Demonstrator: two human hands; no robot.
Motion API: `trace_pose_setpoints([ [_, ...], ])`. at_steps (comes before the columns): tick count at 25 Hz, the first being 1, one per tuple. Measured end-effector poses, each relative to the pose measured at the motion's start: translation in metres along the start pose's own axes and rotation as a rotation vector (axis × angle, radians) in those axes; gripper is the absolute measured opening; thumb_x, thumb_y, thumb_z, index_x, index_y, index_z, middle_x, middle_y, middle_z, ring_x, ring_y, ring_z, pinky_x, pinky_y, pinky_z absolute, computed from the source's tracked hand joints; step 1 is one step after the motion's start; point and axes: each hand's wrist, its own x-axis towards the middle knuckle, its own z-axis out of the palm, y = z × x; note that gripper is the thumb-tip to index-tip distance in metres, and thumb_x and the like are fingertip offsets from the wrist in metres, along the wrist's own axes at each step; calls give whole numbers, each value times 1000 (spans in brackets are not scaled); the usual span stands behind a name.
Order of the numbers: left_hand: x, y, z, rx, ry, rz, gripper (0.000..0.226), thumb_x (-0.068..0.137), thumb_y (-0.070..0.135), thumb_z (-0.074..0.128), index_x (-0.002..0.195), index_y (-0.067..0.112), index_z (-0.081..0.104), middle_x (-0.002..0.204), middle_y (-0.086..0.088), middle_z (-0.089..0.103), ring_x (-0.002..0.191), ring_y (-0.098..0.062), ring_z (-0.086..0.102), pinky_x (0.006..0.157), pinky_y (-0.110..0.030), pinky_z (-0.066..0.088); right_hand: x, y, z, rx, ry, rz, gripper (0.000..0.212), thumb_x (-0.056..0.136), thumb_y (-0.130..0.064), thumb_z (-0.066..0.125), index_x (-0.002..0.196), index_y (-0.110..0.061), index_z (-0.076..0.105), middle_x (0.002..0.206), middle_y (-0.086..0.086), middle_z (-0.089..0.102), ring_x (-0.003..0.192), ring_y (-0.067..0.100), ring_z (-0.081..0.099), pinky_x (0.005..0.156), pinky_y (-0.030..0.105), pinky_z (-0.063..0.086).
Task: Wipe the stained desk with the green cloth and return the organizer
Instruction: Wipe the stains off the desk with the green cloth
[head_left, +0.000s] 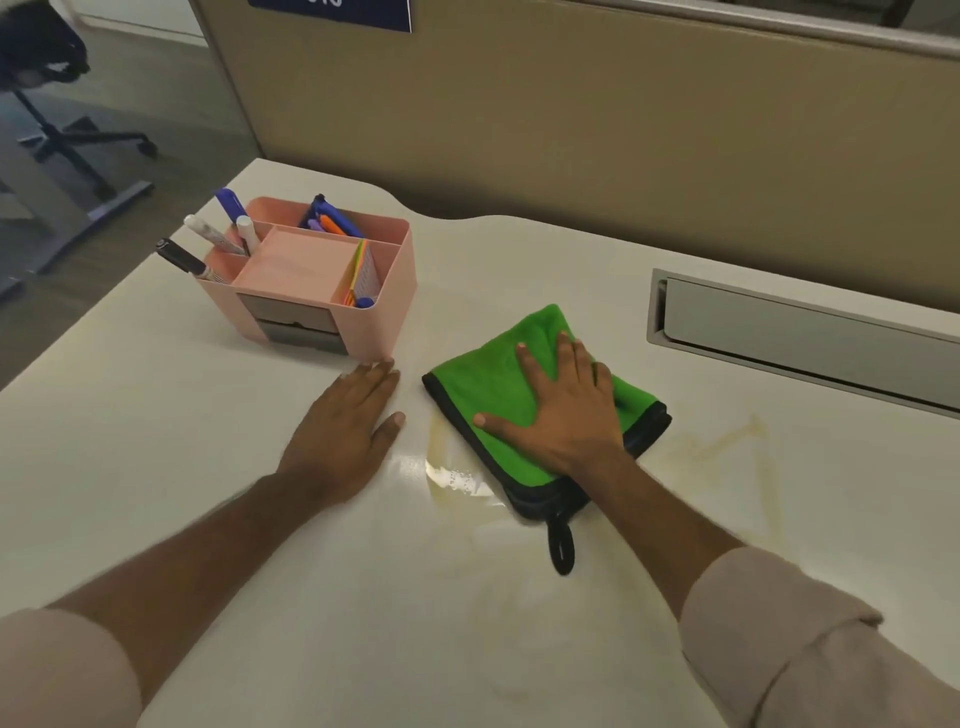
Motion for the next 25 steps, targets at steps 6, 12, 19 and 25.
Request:
trace_pose_setpoints([
  [6, -6, -34, -1, 79, -127, 101, 69, 95, 57, 6, 153, 22, -6, 161, 11, -11, 146, -2, -16, 118, -23, -9, -7, 45, -7, -67, 36, 139, 104, 69, -97, 12, 154, -36, 11, 165, 10, 1, 151, 27, -2, 120, 52, 2],
  [12, -5, -38, 3, 30, -72, 72, 59, 100, 44, 9, 155, 22, 1, 163, 9, -3, 146, 0, -10, 119, -23, -6, 60, -13, -6, -34, -59, 247, 95, 69, -89, 20, 152, -44, 9, 164, 16, 4, 145, 49, 6, 112, 70, 4],
  [19, -6, -36, 1, 33, -10, 95, 56, 102, 35, 18, 155, 17, 13, 164, 2, 10, 151, -11, 4, 122, -31, 1, -7, -64, 15, -45, -6, 33, 99, 63, -100, 10, 149, -51, 9, 163, 12, 9, 148, 42, 2, 111, 69, -5],
  [25, -4, -37, 2, 28, -47, 66, 57, 101, 39, 11, 155, 21, 4, 165, 4, 1, 151, -11, -3, 123, -32, 1, -28, -22, 9, -110, 52, 207, 84, 77, -90, 12, 149, -46, 16, 162, 11, 12, 149, 39, -6, 109, 70, -9],
])
